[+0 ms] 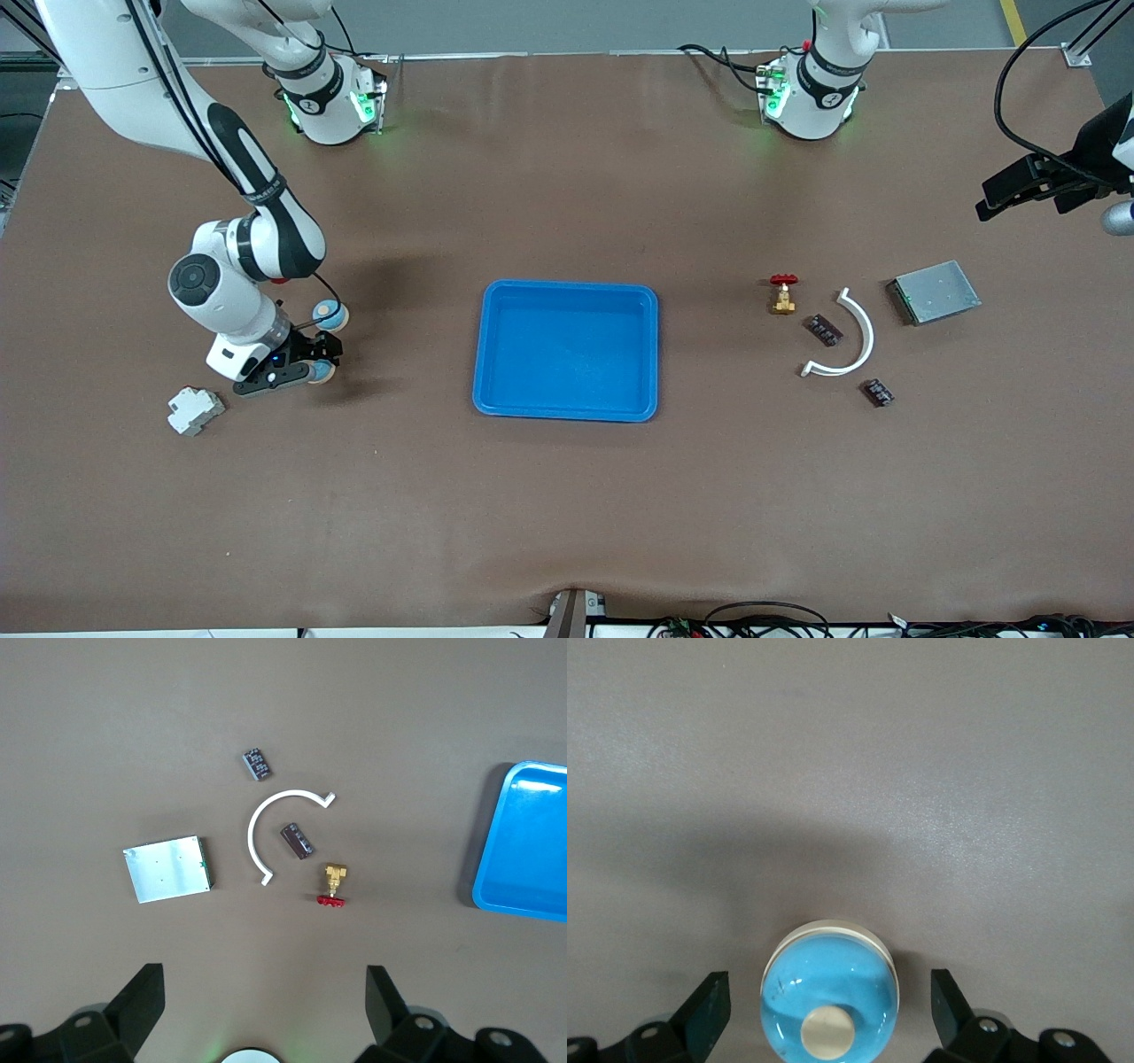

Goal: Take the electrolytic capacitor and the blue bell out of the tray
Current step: 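Lower the second bell beside the first bell and open the right gripper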

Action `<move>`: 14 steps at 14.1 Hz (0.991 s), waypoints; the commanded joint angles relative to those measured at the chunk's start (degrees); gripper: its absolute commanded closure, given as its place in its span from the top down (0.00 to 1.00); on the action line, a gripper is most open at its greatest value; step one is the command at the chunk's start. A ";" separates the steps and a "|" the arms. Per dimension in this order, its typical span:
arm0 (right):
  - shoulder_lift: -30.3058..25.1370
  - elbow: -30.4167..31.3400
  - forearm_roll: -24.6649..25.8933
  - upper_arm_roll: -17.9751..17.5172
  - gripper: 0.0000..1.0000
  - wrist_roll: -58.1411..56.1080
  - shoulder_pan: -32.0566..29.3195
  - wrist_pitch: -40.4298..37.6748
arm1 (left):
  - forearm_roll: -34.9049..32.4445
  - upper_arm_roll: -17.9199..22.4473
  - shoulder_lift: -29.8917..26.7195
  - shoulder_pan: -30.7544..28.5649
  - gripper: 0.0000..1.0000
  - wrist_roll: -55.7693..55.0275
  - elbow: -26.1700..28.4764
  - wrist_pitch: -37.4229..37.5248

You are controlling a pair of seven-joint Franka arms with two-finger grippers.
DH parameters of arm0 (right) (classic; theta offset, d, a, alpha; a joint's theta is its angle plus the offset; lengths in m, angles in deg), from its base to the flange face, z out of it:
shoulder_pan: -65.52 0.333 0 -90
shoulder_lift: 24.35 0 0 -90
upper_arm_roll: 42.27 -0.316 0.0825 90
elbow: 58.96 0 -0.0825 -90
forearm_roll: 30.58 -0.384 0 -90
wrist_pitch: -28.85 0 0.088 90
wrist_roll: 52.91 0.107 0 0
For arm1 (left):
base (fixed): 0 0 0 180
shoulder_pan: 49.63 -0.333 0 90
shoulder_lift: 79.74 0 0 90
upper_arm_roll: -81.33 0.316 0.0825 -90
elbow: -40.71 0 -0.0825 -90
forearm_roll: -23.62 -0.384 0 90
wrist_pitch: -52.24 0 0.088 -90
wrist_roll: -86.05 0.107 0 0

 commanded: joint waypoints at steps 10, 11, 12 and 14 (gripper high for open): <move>-3.43 -20.27 -0.30 -1.03 1.00 -0.10 -1.45 -32.82 | -3.71 -0.55 -1.37 0.16 1.00 0.38 0.33 -0.32; -3.43 -22.73 -0.39 -1.03 1.00 -0.10 -1.54 -36.25 | -3.62 -0.47 -1.28 0.16 1.00 0.64 0.33 -0.32; -3.51 -25.02 -0.48 -1.03 1.00 -0.10 -1.63 -39.33 | -3.62 -0.47 -1.11 0.08 1.00 0.73 0.33 -0.32; -3.95 -28.11 -1.70 -1.21 1.00 0.07 -3.20 -43.39 | -3.62 -0.47 -1.28 0.07 1.00 1.35 0.33 -0.32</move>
